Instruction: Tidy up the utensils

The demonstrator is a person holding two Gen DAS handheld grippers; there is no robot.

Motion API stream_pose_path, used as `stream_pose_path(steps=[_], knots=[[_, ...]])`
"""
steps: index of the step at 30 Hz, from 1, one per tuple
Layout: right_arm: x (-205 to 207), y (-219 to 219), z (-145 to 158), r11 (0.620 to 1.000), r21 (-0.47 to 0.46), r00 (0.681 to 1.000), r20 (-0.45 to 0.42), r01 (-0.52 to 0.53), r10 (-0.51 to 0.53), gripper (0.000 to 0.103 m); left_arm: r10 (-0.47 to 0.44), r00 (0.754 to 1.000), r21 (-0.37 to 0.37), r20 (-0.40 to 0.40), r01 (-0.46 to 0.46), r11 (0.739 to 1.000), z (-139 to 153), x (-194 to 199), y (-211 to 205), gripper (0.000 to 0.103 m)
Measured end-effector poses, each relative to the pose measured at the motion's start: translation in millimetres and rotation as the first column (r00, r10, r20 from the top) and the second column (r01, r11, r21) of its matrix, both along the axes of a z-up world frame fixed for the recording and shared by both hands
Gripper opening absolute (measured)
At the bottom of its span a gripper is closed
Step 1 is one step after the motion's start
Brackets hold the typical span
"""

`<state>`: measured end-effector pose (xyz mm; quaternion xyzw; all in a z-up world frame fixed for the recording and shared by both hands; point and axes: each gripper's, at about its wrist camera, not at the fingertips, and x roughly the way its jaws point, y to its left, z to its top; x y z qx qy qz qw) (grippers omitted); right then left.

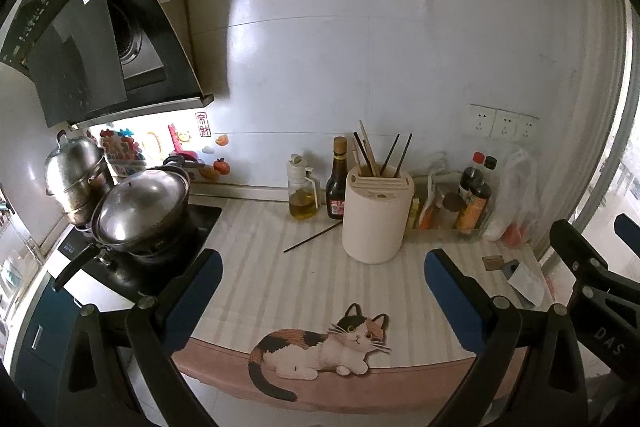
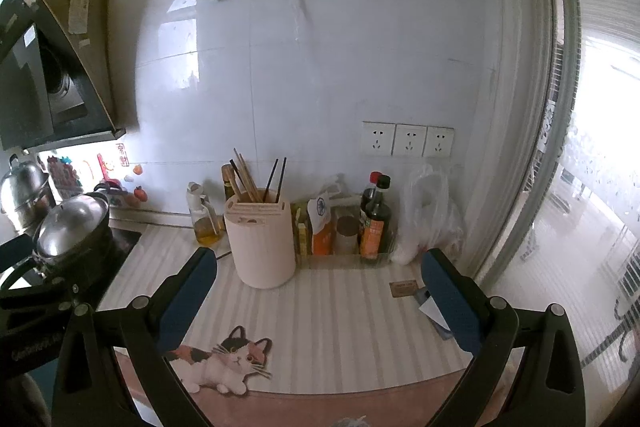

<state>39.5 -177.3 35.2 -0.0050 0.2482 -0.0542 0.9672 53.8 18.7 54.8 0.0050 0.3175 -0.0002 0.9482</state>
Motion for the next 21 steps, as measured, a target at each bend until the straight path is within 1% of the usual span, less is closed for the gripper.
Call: stream_pose_path(steps=[21], knots=[[1.6, 1.6, 2.1, 1.0, -0.01, 1.0, -0.002, 0.008, -0.008, 0.103, 0.01, 1.0, -0.004, 0.0, -0.01, 1.0, 2.8, 6.9, 0.7, 0.103]])
